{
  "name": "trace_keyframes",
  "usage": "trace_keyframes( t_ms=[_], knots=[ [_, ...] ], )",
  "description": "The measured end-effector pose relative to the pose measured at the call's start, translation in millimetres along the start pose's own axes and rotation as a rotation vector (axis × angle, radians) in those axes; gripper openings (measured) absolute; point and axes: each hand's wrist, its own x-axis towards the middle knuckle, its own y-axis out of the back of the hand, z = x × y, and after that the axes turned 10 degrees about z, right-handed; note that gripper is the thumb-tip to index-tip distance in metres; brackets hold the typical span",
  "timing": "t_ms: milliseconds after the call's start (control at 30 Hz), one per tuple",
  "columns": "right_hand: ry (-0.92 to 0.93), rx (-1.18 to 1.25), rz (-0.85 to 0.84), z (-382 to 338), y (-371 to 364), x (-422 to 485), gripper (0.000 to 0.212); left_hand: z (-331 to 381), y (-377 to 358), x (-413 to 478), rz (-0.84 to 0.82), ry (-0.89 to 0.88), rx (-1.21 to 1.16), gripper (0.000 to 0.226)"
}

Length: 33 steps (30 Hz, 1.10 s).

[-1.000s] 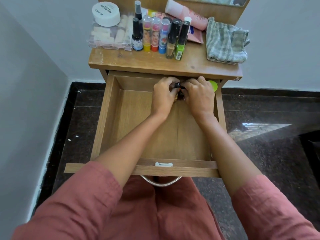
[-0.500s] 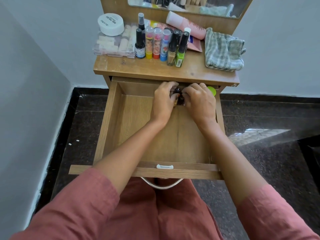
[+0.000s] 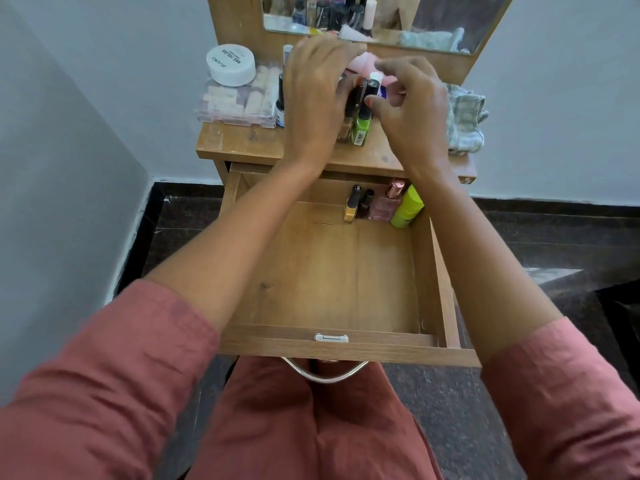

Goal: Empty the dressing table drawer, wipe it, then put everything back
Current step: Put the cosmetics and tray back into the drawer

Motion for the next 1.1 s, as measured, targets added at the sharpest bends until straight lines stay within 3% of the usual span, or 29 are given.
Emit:
trace_keyframes(
  t_ms=[267, 433, 633, 867, 1100],
  knots=[
    [-0.014, -0.11, -0.072, 6.2, -12.5, 12.8, 0.023, -4.8, 3.9, 10.3, -0.287, -0.016, 0.181, 0.028],
    [-0.036, -0.072, -0.054, 4.3, -11.5, 12.1, 0.02, -1.6, 0.9, 12.8, -0.318, 0.006, 0.209, 0.027],
    [-0.056, -0.045, -0.019, 3.7, -3.5, 7.3, 0.019, 0.1, -3.4, 13.5, -0.351, 0.021, 0.111, 0.025],
    [-0.056, 0.012, -0.043, -0.5, 16.7, -7.8, 0.022, 15.2, 17.1, 1.3, -0.358, 0.117, -0.225, 0.021],
    [-0.063, 0.058, -0.127, -8.7, 23.8, -34.6, 0.024, 16.0, 46.0, -19.8, -0.391, 0.19, -0.266, 0.022]
  ],
)
